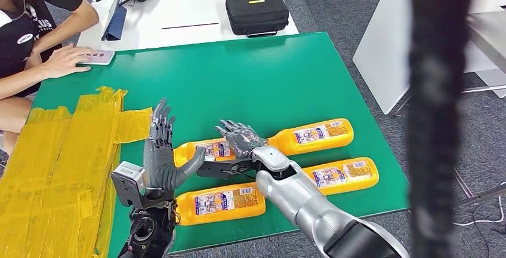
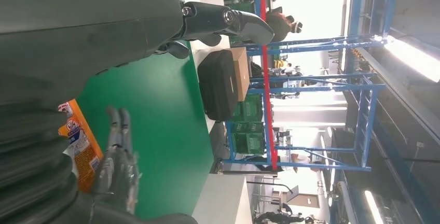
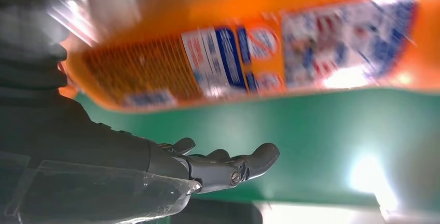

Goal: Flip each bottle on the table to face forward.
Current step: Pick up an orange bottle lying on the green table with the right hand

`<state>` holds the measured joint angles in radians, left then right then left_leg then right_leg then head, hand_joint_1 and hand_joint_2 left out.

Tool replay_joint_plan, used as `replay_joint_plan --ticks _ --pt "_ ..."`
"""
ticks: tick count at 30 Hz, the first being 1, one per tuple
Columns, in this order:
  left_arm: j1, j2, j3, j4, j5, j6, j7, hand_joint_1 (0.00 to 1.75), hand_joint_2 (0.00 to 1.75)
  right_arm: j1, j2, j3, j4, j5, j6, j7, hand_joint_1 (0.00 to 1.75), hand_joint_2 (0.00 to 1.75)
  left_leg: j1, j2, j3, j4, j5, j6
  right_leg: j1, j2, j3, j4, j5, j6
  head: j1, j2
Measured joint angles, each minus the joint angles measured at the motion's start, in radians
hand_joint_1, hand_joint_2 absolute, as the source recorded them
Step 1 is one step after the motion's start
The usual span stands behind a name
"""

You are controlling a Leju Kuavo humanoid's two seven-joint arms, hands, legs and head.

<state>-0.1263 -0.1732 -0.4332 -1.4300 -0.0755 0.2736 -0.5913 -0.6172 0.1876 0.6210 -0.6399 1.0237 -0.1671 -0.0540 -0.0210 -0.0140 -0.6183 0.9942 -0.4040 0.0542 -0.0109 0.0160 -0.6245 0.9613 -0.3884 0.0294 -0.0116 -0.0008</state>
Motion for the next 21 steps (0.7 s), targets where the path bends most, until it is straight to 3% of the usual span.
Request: replay_joint_plan --ticks 5,6,10,16,20,21 --pt "-0.008 0.000 0.001 0.008 0.001 0.000 0.000 0.00 1.75 -0.022 0.010 0.000 0.071 0.000 0.018 0.023 0.00 1.75 0.000 0.000 0.000 0.000 0.000 0.000 0.000 0.000 0.000 0.000 0.000 0.000 0.000 0.000" --pt "-0.010 0.000 0.001 0.010 0.001 0.000 0.000 0.00 1.75 -0.027 0.012 0.000 0.083 0.001 0.024 0.030 0.07 1.75 0.000 0.000 0.000 0.000 0.000 0.000 0.000 0.000 0.000 0.000 0.000 0.000 0.000 0.000" --pt "-0.016 0.000 0.001 0.016 -0.005 -0.003 -0.002 0.00 1.75 -0.052 0.020 -0.001 0.129 0.005 0.037 0.047 1.34 1.75 0.000 0.000 0.000 0.000 0.000 0.000 0.000 0.000 0.000 0.000 0.000 0.000 0.000 0.000" --pt "-0.017 -0.002 0.001 0.016 -0.010 -0.003 -0.003 0.00 1.75 -0.063 0.026 -0.003 0.156 0.004 0.021 0.048 1.34 1.75 0.000 0.000 0.000 0.000 0.000 0.000 0.000 0.000 0.000 0.000 0.000 0.000 0.000 0.000" --pt "-0.018 -0.002 0.001 0.017 -0.011 -0.003 -0.003 0.00 1.75 -0.068 0.028 -0.003 0.164 0.004 0.019 0.048 1.75 1.75 0.000 0.000 0.001 0.000 0.000 0.000 0.000 0.000 0.000 0.000 0.000 0.000 0.000 0.000" --pt "-0.019 -0.002 0.001 0.017 -0.011 -0.003 -0.003 0.00 1.75 -0.070 0.028 -0.003 0.167 0.003 0.017 0.048 1.75 1.75 0.000 0.000 0.001 0.000 0.000 0.000 0.000 0.000 0.000 0.000 0.000 0.000 0.000 0.000"
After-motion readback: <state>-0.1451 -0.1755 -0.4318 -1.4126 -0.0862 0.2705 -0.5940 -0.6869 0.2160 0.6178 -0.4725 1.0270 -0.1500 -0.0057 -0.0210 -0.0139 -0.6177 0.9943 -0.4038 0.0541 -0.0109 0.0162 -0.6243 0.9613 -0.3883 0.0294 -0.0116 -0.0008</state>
